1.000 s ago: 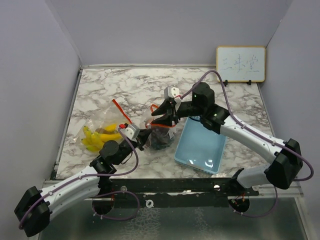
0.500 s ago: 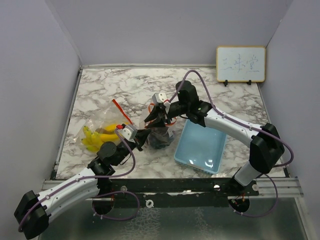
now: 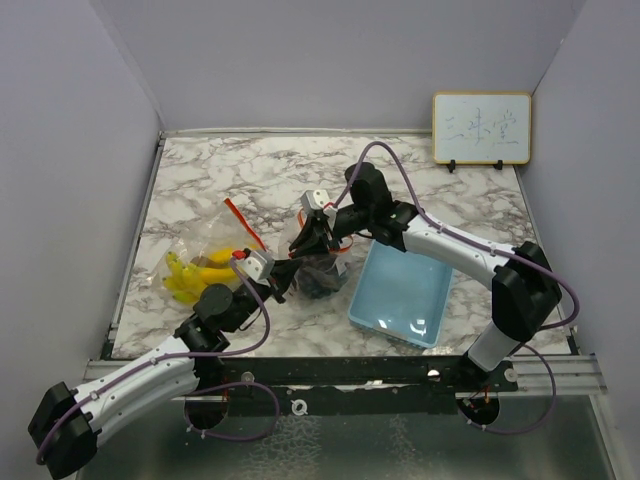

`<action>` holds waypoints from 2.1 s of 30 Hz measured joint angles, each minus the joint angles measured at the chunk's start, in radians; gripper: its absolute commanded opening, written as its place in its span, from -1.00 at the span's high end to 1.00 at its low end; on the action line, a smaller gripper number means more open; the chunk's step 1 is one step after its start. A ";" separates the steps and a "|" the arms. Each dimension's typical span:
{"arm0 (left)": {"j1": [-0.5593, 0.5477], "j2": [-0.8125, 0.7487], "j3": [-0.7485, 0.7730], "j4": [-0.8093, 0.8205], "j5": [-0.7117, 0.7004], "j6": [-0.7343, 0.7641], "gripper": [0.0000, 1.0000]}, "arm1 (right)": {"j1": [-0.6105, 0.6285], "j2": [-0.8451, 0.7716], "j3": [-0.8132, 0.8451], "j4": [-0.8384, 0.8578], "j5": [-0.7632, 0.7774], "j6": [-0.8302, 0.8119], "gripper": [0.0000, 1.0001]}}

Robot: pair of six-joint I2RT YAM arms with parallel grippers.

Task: Place the food in the zip-top bag and seal the zipper
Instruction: Zip the zipper food storage bag at the center of the board.

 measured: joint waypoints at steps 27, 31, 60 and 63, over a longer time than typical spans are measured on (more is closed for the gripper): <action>-0.012 -0.361 -0.086 -0.164 -0.370 -0.058 1.00 | -0.159 -0.138 -0.116 -0.047 0.166 0.006 0.95; -0.018 -0.364 -0.080 -0.200 -0.491 -0.078 1.00 | -0.183 -0.189 -0.166 -0.047 0.209 0.010 0.95; -0.007 -0.204 0.091 -0.298 -0.699 -0.165 -0.98 | -0.242 -0.264 -0.162 -0.007 0.637 0.339 -0.99; -0.006 -0.118 0.264 -0.373 -0.637 -0.185 -0.98 | -0.242 -0.273 -0.154 -0.007 0.689 0.433 -0.99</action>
